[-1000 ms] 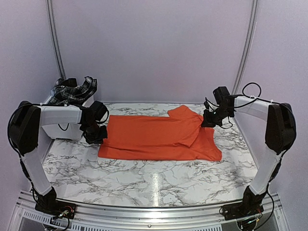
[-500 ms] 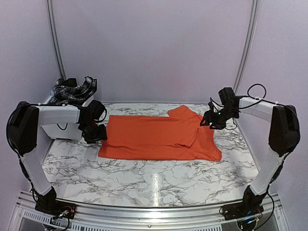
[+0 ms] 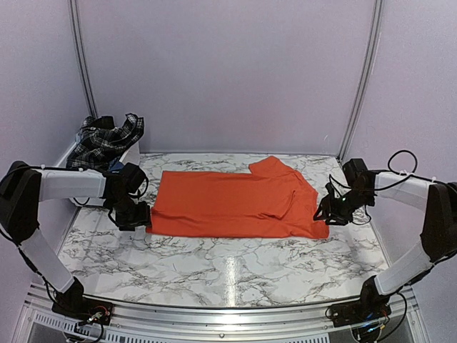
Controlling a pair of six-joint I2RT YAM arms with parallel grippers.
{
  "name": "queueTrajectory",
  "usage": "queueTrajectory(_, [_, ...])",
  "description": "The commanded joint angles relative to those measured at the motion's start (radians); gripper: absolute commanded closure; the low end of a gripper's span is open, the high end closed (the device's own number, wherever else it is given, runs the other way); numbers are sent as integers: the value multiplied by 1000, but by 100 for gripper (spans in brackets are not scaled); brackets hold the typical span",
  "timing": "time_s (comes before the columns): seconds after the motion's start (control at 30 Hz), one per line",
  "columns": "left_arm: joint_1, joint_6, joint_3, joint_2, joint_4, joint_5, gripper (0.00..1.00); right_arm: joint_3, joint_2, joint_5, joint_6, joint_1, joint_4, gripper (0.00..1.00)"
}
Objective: Fold and stack the mixed laundry pile
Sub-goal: Fold the flattened T-shirt at the center of the board, then move the 1/3-folded T-shirt to the center of the board.
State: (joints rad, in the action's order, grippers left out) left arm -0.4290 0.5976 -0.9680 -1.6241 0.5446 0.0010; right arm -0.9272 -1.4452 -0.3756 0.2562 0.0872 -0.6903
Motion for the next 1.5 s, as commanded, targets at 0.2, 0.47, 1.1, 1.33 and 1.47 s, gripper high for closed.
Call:
queueTrajectory(0.2, [4, -4, 53, 14, -9, 34, 37, 71, -23, 48, -41, 5, 15, 51])
queueTrajectory(0.47, [5, -7, 69, -5, -52, 56, 39, 79, -85, 86, -45, 5, 32, 53])
queueTrajectory(1.1, [5, -15, 40, -17, 7, 114, 100, 26, -84, 132, 24, 3, -124, 100])
queueTrajectory(1.33, [4, 23, 125, 69, 60, 129, 100, 165, -7, 45, 84, 5, -161, 100])
queueTrajectory(1.47, [-3, 60, 201, 135, 62, 163, 100, 216, 55, 42, 105, 5, -179, 100])
